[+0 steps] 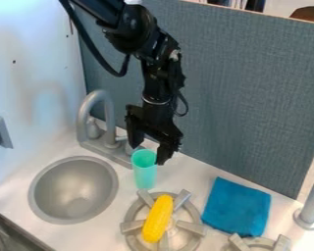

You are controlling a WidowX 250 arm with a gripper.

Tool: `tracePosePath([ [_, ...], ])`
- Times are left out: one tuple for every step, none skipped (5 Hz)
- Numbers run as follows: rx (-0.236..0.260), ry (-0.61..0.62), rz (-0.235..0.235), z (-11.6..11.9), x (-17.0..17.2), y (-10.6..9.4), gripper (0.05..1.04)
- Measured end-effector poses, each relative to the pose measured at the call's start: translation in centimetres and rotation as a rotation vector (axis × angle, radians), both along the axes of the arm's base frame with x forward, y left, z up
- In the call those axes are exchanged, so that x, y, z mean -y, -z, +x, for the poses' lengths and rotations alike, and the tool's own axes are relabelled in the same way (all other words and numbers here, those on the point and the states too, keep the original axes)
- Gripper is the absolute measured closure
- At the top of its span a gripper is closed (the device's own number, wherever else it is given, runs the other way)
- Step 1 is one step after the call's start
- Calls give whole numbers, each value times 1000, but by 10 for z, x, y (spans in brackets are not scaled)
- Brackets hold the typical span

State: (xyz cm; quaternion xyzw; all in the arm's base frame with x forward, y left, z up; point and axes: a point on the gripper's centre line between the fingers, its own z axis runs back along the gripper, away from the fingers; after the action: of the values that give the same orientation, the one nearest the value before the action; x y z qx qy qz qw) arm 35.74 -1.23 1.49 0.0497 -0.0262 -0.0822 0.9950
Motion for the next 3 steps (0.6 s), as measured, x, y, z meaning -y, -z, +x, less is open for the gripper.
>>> tracePosePath([
  [-46,-4,2,-5,0,16,80],
  [-67,-31,5,5,1,35,80],
  [-58,-45,17,18,-1,41,80],
])
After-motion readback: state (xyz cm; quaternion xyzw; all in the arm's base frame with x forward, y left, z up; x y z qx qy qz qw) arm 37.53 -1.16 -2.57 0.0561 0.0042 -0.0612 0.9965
